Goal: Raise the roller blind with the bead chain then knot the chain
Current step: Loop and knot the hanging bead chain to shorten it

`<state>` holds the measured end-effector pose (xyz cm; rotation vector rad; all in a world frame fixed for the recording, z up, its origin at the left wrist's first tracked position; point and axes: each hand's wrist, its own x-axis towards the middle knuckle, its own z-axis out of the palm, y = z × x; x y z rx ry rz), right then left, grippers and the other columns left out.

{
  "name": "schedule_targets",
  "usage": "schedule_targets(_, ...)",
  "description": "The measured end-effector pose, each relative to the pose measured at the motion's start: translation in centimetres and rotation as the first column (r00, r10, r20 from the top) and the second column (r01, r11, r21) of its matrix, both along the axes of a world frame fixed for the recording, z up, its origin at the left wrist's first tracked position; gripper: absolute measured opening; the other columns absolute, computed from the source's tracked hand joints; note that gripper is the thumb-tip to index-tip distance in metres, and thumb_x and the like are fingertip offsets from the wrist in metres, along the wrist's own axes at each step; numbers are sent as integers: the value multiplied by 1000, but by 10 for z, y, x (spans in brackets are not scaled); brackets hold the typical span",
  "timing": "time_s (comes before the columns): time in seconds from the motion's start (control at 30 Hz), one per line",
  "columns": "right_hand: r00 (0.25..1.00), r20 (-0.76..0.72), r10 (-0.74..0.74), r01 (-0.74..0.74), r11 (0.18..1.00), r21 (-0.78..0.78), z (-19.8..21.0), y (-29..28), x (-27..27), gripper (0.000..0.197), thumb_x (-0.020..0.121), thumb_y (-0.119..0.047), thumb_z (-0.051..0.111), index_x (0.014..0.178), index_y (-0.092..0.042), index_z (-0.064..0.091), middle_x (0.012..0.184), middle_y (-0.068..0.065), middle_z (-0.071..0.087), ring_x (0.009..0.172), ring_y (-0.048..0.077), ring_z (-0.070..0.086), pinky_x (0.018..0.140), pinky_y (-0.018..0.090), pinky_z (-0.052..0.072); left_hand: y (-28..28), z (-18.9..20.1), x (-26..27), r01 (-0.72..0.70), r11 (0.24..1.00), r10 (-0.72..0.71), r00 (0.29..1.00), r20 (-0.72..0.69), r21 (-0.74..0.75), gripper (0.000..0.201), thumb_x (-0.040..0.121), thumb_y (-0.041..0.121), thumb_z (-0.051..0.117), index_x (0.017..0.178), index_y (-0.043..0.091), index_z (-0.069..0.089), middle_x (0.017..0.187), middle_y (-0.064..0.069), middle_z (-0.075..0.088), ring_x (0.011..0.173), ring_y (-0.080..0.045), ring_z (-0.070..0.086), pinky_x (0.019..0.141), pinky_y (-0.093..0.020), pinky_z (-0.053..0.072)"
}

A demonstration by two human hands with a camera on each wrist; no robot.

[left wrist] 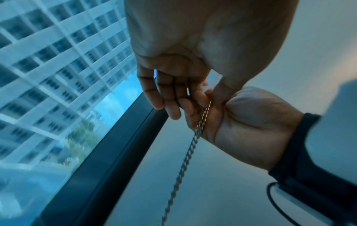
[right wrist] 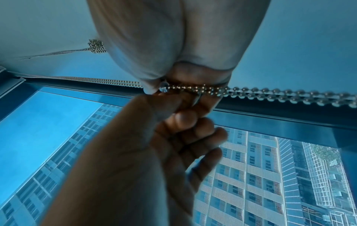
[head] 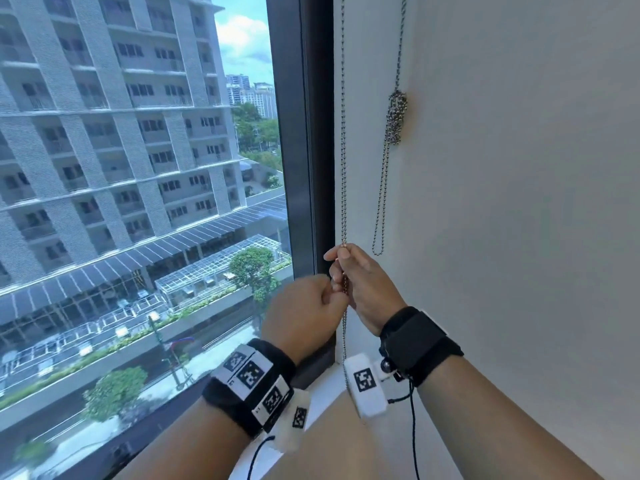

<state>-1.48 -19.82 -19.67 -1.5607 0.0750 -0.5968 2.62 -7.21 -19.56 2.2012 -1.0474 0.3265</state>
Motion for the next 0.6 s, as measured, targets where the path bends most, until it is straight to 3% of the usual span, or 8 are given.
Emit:
schedule_targets(0.07, 999, -30, 27, -29, 997, -68, 1, 1, -2, 28, 107, -29, 42, 104, -11, 63, 79, 11, 56, 73, 23, 49, 68, 35, 41, 2, 20, -4, 13, 999, -19, 991, 132, 46, 22, 82, 32, 48, 65, 17, 48, 59, 2, 52, 58, -21, 52, 54, -32, 41)
schedule_targets(0.13, 998, -48, 40, -46, 991, -125, 3, 3, -5, 22, 105, -15, 43, 104, -1, 59, 87, 15, 58, 79, 20, 56, 71, 36, 47, -1, 40, -8, 143, 988, -155, 943, 295, 60, 13, 80, 28, 46, 72, 22, 54, 70, 2, 56, 68, -19, 53, 65, -35, 45)
schedule_targets(0.2, 995, -95, 38, -58, 975, -215, 6, 2, -6, 23, 102, 2, 40, 87, -7, 55, 80, 5, 55, 68, 0, 57, 66, 13, 46, -6, 53, -5, 224, 954, -293, 831, 473, 197, 23, 82, 24, 45, 86, 17, 67, 90, -1, 65, 88, -22, 58, 86, -40, 46)
schedule_targets(0.3, 985, -170, -35, -37, 913, -405, 8, 3, -8, 39, 98, -6, 46, 68, -30, 41, 62, -16, 44, 54, 0, 40, 57, 17, 37, -13, 77, 7, 109, 895, -376, 708, 598, 433, 35, 89, 29, 44, 110, 21, 71, 114, 3, 69, 117, -19, 58, 113, -41, 30)
schedule_targets(0.33, 985, -170, -4, -70, 903, -424, 11, 3, -11, 39, 97, -11, 46, 64, -31, 40, 54, -17, 43, 51, 1, 36, 56, 23, 35, -12, 86, 10, 48, 870, -369, 722, 585, 490, 40, 89, 36, 43, 112, 23, 72, 116, 5, 70, 121, -18, 56, 118, -41, 24)
schedule_targets(0.4, 987, -147, 60, -122, 880, -459, 17, 1, -23, 38, 101, -19, 47, 66, -31, 45, 48, -20, 47, 45, 0, 39, 55, 17, 33, -3, 99, 15, -63, 833, -321, 754, 572, 550, 54, 85, 53, 34, 105, 23, 75, 105, 5, 71, 115, -15, 59, 122, -38, 14)
schedule_targets(0.5, 991, -90, 96, -126, 889, -439, 36, -10, -48, 22, 101, -31, 54, 84, -19, 61, 55, -19, 47, 50, 1, 39, 55, 20, 34, 21, 105, 21, 31, 886, -298, 802, 518, 462, 28, 80, 43, 52, 83, 20, 66, 84, 4, 61, 87, -14, 57, 117, -35, 28)
schedule_targets(0.6, 981, -5, 195, -190, 949, -252, 65, -28, -64, 16, 98, -19, 59, 85, -10, 62, 58, -5, 40, 50, 13, 31, 48, 25, 28, 38, 100, 14, 146, 985, -170, 899, 404, 89, 13, 85, 13, 64, 79, 14, 52, 80, 1, 52, 74, -16, 45, 74, -30, 41)
